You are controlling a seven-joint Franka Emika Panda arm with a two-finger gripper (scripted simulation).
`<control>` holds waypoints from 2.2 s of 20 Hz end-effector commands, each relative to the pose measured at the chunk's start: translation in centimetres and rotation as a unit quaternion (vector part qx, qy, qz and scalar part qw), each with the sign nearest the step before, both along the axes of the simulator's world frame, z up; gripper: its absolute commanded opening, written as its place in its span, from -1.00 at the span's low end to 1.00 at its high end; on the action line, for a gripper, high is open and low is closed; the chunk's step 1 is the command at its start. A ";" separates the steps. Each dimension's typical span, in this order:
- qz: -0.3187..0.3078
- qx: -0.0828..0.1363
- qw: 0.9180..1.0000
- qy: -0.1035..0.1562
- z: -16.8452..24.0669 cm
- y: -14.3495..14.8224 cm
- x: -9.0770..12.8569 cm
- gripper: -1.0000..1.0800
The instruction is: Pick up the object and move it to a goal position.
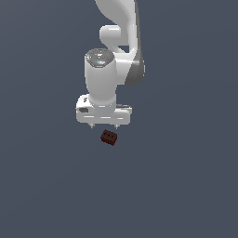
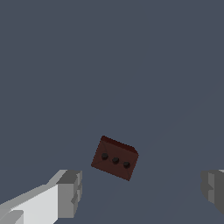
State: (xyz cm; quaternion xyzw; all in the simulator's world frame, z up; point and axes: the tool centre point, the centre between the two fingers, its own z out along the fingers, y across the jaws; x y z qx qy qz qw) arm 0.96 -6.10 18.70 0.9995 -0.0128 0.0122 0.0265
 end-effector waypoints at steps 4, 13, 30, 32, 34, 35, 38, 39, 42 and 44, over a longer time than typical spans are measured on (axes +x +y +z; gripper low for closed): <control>0.024 0.000 1.000 0.002 -0.5 0.0 -0.1 0.92; 0.106 -0.001 0.994 0.009 -2.2 -0.1 -0.5 0.92; 0.327 0.004 0.945 0.023 -6.6 0.0 -1.9 0.92; 0.353 0.005 0.935 0.024 -7.0 0.1 -2.1 0.92; 0.378 0.006 0.926 0.025 -7.5 0.1 -2.3 0.92; 0.390 0.007 0.920 0.025 -7.8 0.1 -2.4 0.92; 0.427 0.008 0.904 0.026 -8.5 0.2 -2.7 0.92; 0.439 0.009 0.898 0.026 -8.7 0.3 -2.8 0.92; 0.473 0.011 0.881 0.026 -9.4 0.4 -3.1 0.92; 0.492 0.012 0.870 0.026 -9.7 0.5 -3.2 0.92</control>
